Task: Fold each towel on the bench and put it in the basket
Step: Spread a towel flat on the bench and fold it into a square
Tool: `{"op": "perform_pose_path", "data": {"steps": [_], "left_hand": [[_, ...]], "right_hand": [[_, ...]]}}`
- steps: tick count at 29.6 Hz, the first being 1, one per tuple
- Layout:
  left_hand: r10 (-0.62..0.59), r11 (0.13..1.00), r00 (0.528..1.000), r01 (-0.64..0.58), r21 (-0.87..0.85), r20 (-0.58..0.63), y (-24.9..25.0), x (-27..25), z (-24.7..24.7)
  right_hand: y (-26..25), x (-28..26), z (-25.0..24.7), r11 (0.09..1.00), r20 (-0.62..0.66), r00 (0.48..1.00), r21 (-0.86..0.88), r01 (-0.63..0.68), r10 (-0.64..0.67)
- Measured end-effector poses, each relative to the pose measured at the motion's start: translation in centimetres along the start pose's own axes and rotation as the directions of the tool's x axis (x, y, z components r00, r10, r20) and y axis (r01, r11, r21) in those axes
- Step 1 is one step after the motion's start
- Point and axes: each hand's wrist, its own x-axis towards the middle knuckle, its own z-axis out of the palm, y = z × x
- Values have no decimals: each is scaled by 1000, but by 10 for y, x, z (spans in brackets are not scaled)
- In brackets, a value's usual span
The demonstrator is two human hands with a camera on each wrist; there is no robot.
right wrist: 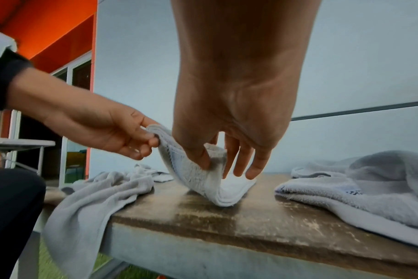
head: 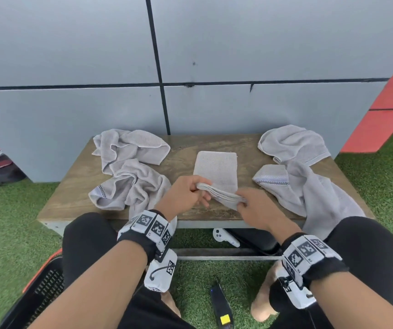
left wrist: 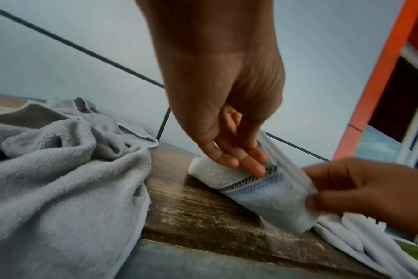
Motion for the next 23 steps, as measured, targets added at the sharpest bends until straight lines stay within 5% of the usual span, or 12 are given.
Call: {"op": "perform_pose_path", "data": {"steps": [7,12,15,18,23], "left_hand": [[98,965,993,-77,251,-73,5,-14,-5],[86,994,976,-71,82,-198,15,-14,-4],[67,997,951,-78,-24,-302,17,-13,1],[37,994,924,-73,-81,-381,17,-11,4],[-47,994,925,8,-106,-376,-5,-9,5]], "right_hand": [[-27,-17,-32,963,-115,993,264,47,-17],[-24,-20,-32,908,-222,974,417,51,48],[-20,-22,-32,858,-76,996,514,6,39],[-21,-23,-32,922,73,997,387,2,-33],[-18,-9,-18,923,135,990,376,-85,36]]}}
